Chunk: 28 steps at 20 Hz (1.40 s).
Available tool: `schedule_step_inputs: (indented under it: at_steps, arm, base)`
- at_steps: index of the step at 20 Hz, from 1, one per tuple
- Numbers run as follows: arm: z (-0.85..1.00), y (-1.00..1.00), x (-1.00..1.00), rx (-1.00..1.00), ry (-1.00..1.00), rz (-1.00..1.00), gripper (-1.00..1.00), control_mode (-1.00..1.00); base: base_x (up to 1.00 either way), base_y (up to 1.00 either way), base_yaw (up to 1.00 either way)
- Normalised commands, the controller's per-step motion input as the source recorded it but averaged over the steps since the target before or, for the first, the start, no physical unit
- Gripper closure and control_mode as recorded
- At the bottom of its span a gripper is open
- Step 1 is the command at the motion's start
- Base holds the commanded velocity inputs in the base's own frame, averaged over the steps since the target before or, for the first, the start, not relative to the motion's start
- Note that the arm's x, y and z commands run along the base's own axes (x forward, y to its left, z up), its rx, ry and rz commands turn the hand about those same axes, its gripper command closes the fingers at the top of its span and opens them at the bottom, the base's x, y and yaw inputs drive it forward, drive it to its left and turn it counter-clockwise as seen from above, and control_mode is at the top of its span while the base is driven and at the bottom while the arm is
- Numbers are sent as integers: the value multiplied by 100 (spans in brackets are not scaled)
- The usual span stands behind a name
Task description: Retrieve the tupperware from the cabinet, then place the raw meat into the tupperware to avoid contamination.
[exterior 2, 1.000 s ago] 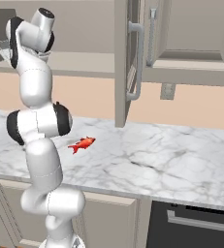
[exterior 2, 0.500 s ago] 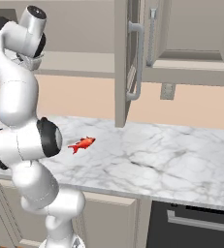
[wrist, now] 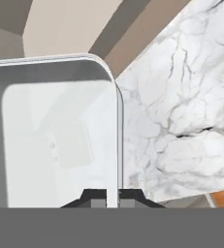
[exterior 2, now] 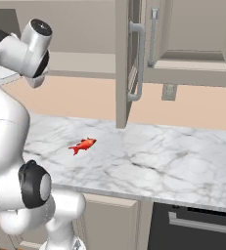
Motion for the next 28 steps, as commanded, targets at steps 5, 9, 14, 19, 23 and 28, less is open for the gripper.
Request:
schedule_step_inputs:
  at_steps: [5, 9, 14, 19, 23, 28]
  arm:
    - [-35, -33, -70, -3, 12, 5, 100, -100]
    - [-45, -13, -46, -8, 26, 3, 100, -100]
    - [-46, -5, -21, -10, 35, -2, 100, -100]
    - [-33, 3, -11, -4, 19, -2, 100, -100]
    - [-61, 2, 0, -15, 3, 0, 100, -100]
    - [-51, 0, 8, -17, -9, 0, 100, -100]
  base:
    - [0, 0, 0]
    - [0, 0, 0]
    - [0, 0, 0]
    - [0, 0, 0]
    - [0, 0, 0]
    - [0, 0, 0]
